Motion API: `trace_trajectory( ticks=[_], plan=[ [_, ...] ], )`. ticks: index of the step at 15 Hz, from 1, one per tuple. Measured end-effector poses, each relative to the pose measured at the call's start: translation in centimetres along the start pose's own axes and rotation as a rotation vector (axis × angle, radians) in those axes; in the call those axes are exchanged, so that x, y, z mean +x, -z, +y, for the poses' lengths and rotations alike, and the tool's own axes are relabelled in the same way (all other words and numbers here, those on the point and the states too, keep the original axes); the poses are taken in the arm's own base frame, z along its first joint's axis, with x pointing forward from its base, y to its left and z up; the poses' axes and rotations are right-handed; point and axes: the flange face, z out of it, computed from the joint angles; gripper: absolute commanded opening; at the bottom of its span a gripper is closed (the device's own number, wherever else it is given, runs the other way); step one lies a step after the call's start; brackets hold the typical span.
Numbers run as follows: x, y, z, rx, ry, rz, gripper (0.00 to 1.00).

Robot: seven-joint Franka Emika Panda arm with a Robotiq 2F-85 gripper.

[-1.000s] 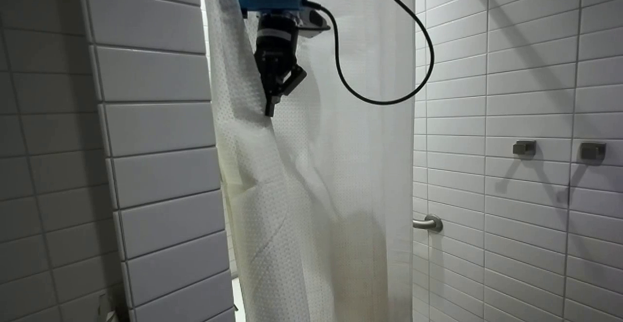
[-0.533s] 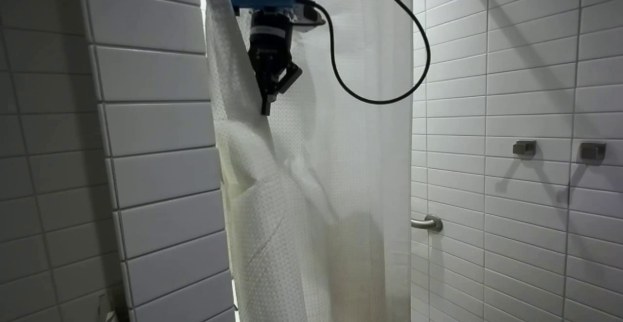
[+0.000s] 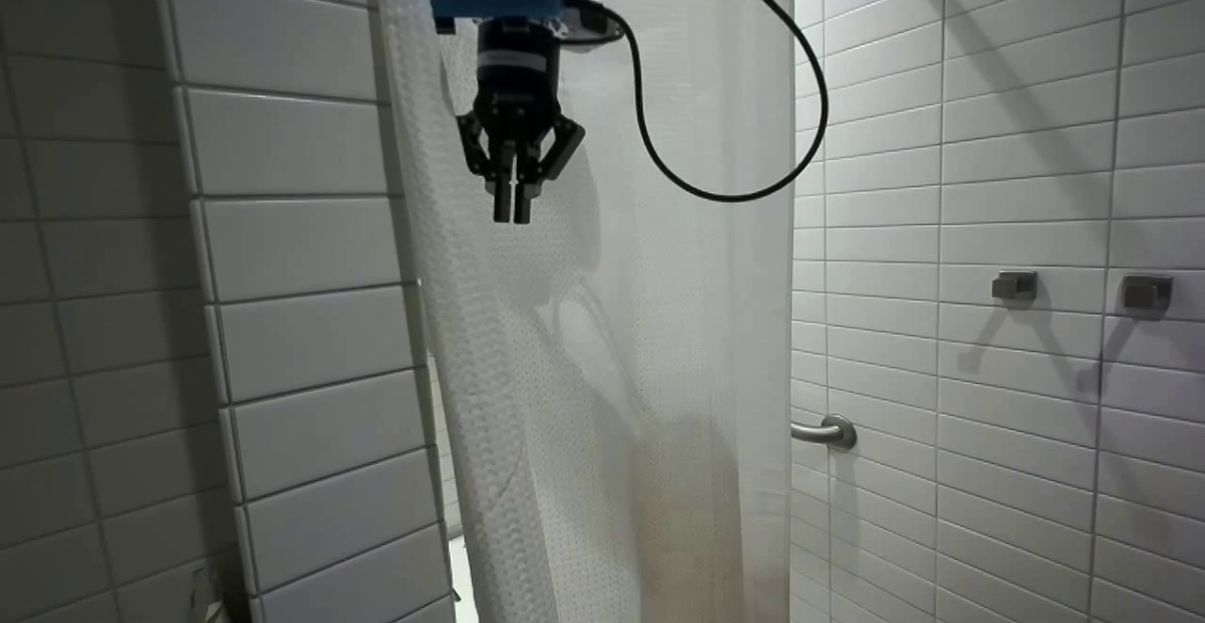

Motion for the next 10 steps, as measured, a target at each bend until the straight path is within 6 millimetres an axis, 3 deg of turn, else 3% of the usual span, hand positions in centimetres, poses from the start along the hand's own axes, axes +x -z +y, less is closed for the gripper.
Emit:
trace_trajectory(
  ticks=[4,7,10],
  plan=[
    [0.5,0.0,0.1,-0.001,-0.022,0.021,0.77],
    [2.1,0.2,0.5,0.010,-0.060,0.029,0.98],
    [5.0,0.6,1.5,0.034,-0.122,0.044,1.00]
  ],
)
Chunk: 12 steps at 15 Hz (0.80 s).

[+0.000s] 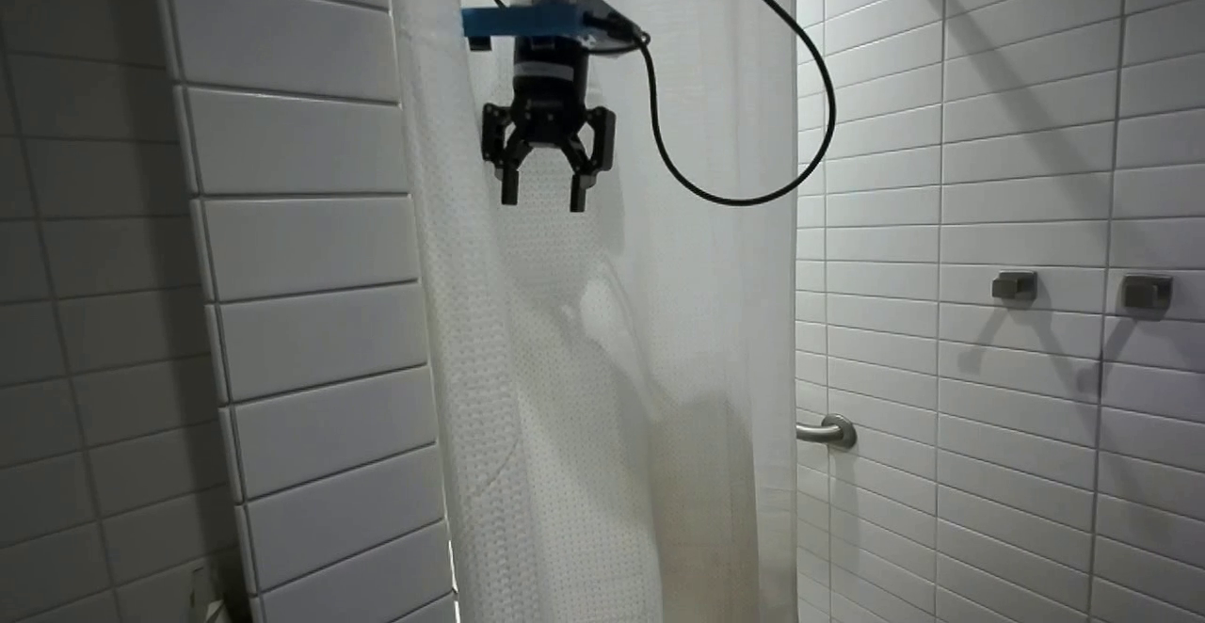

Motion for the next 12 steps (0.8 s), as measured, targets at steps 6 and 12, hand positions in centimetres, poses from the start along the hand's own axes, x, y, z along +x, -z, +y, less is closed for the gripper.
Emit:
trace_trajectory(
  ticks=[6,12],
  plan=[
    [8.6,-0.7,3.6,0.023,-0.192,0.025,1.00],
    [13.9,-3.5,9.0,0.005,-0.377,0.053,1.00]
  ],
)
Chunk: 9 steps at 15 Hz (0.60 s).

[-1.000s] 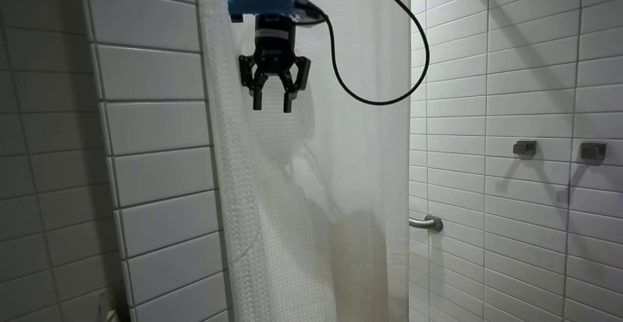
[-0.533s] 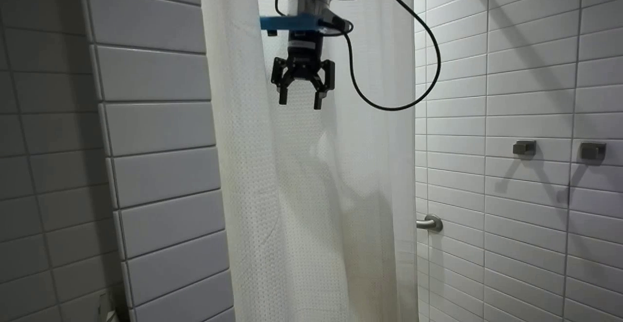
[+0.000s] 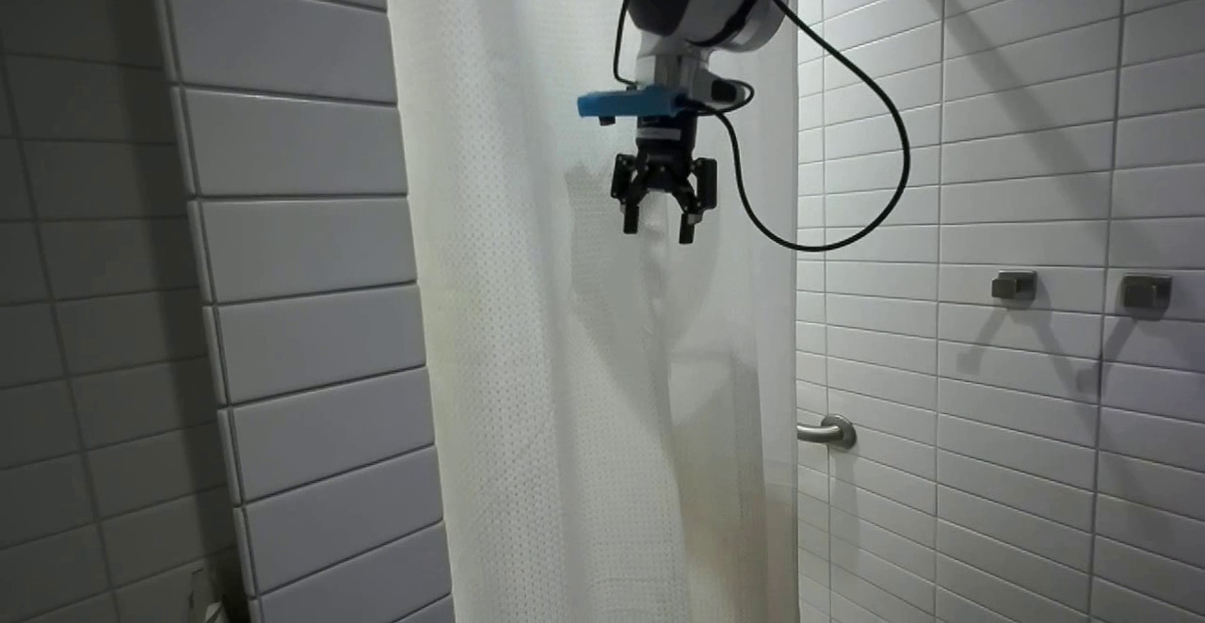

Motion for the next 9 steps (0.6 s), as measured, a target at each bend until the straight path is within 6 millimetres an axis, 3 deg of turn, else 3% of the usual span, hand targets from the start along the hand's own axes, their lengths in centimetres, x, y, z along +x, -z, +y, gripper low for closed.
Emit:
trace_trajectory(
  ticks=[9],
  plan=[
    [2.4,-2.0,7.1,-0.007,-0.116,0.066,1.00]
  ],
)
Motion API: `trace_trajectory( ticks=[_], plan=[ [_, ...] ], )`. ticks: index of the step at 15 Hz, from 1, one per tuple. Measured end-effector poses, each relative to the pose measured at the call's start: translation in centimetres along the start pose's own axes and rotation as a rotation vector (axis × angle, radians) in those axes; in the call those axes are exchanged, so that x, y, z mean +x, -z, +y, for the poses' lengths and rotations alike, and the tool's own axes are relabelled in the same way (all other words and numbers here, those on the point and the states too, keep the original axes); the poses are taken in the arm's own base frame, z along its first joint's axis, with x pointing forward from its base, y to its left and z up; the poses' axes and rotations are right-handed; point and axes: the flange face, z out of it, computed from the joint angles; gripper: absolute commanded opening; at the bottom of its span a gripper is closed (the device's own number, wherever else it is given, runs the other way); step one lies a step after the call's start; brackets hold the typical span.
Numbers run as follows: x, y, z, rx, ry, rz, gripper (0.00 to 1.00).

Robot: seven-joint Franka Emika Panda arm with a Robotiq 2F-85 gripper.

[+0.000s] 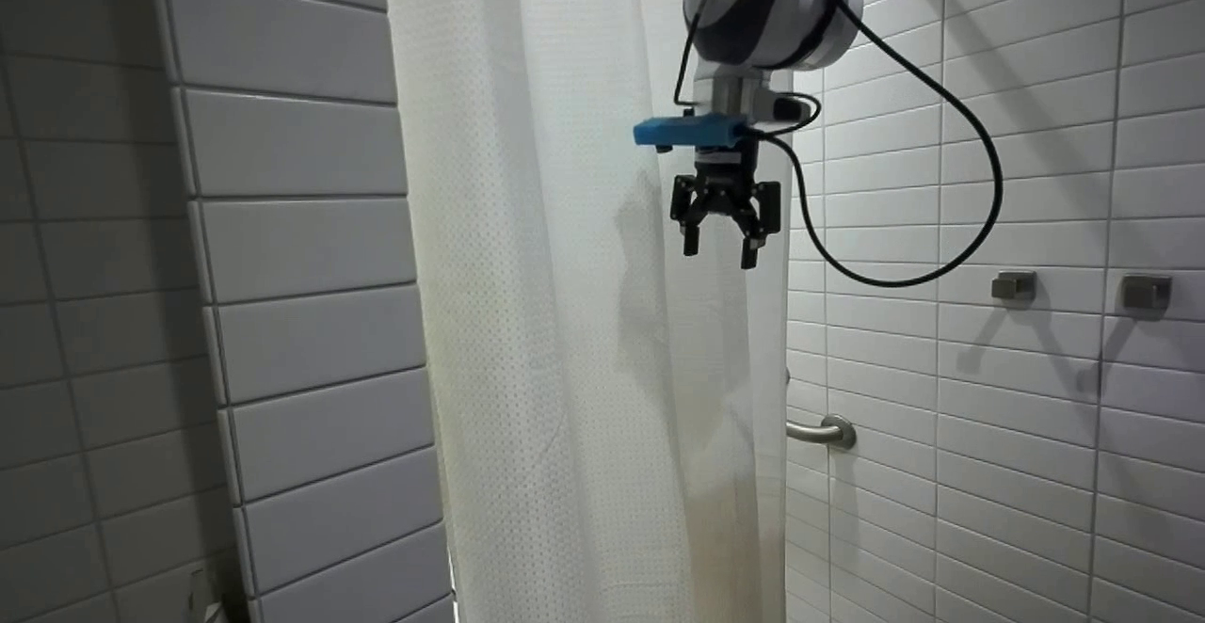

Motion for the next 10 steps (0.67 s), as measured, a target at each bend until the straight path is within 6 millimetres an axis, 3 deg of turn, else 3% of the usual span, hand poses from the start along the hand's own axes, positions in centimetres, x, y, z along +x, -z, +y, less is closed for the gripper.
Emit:
trace_trajectory(
  ticks=[5,10],
  plan=[
    [0.5,-0.1,2.7,0.036,-0.009,0.015,1.00],
    [0.6,-0.2,4.1,0.055,0.001,0.019,1.00]
  ],
)
